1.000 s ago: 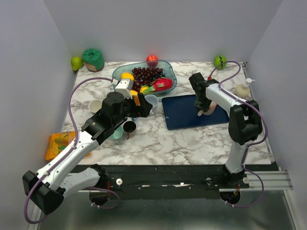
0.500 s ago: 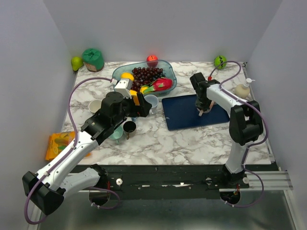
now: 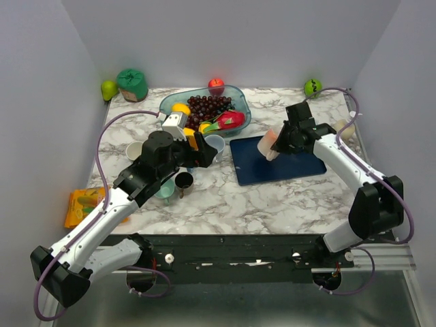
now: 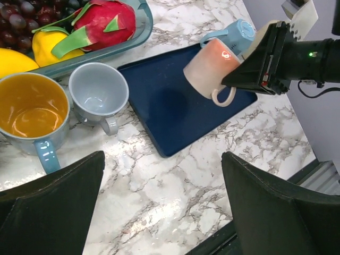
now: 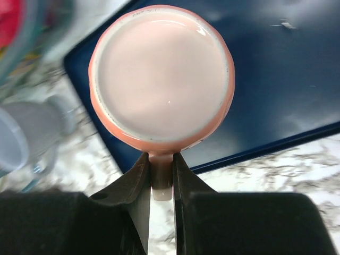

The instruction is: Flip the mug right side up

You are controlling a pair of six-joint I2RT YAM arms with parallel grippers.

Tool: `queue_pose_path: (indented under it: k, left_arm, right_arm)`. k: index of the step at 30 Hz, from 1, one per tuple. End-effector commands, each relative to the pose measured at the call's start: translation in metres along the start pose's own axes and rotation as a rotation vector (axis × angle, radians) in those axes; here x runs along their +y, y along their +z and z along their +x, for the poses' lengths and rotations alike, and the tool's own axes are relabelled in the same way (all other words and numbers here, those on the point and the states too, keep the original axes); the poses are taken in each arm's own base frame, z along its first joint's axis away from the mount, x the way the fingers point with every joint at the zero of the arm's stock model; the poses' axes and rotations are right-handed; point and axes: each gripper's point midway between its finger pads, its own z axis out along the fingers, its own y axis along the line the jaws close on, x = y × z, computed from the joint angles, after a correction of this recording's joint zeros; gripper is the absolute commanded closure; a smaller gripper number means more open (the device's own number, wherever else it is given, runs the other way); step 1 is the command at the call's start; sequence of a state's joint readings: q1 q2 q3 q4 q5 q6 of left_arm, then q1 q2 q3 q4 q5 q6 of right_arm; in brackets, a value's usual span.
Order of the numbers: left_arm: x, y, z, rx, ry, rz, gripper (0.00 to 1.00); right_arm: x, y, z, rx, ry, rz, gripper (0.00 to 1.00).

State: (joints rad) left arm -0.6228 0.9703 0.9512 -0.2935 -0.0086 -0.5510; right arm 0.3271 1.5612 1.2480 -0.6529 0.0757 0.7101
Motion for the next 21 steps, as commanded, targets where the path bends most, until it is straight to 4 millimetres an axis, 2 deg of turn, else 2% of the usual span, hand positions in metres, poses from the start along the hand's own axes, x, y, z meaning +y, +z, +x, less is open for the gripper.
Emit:
queue_pose_path:
  k: [1,6,7,9,14,19,21]
  left_arm:
    - [-0.015,-0.005,0.003,0.022,-0.037,0.083,0.01]
    - [-0.03,-0.007,0.007,0.058,-0.085,0.149,0.01]
    - [-0.032,-0.007,0.008,0.066,-0.094,0.162,0.01]
    - [-0.038,-0.004,0.01,0.085,-0.122,0.186,0.01]
    - [-0.068,-0.004,0.009,0.121,-0.152,0.343,0.01]
    - [-0.099,-0.005,-0.012,0.093,-0.196,0.484,0.01]
    - [-0.109,-0.003,-0.018,0.093,-0.216,0.53,0.01]
  right_arm:
    - [0.062,-0.037,-0.013,-0.032,0.02,-0.338,1.0]
    - [0.092,-0.067,0.002,0.034,0.063,-0.559,0.99]
    - [0.102,-0.075,-0.003,0.016,0.074,-0.62,0.99]
    - [0.111,-0.088,0.003,0.038,0.083,-0.706,0.99]
    - [0.138,-0.136,-0.011,-0.029,0.098,-0.93,0.99]
    - [0.161,-0.195,-0.023,-0.129,0.071,-1.141,0.99]
    - [0.167,-0.21,-0.023,-0.136,0.075,-1.189,0.99]
